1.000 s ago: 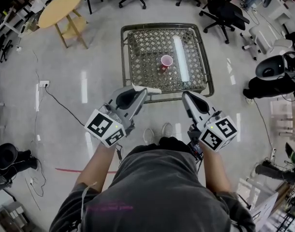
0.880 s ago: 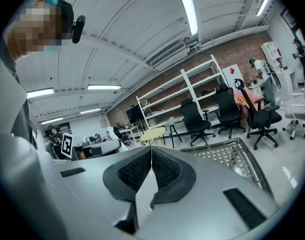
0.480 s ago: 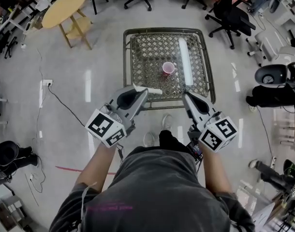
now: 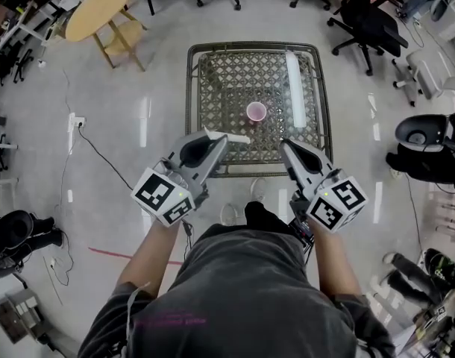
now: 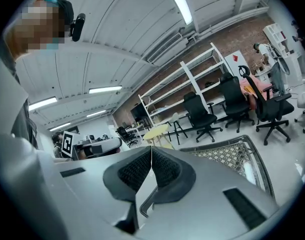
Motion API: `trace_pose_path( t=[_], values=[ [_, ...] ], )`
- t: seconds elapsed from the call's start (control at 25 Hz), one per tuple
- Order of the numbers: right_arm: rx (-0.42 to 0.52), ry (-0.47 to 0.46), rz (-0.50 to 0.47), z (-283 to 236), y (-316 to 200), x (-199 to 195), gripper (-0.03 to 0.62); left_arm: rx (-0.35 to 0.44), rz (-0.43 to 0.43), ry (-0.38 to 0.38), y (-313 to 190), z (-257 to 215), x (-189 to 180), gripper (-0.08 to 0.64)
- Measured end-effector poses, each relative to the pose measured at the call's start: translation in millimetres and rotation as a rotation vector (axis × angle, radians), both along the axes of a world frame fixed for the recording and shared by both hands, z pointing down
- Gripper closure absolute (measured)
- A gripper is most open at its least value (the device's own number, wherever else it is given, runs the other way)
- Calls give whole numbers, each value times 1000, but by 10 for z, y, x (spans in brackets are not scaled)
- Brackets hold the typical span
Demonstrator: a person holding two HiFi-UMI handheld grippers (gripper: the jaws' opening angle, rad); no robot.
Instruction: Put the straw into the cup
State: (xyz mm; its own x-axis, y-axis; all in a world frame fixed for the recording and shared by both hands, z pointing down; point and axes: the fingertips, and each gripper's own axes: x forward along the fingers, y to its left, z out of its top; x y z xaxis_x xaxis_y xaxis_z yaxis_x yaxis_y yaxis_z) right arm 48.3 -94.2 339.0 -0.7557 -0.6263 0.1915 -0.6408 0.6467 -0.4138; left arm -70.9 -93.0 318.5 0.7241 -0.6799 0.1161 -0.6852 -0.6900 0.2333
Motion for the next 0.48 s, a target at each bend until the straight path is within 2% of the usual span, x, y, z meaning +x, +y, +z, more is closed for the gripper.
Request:
trace_pose_path(
  t=[0.28, 0.48],
  values=[
    [-39, -10, -42, 177, -391, 234, 577, -47, -38, -20, -406, 161, 238, 509],
    [-58, -21, -70, 286, -467, 230, 577, -73, -56, -36, -495, 340, 216, 509]
  ],
)
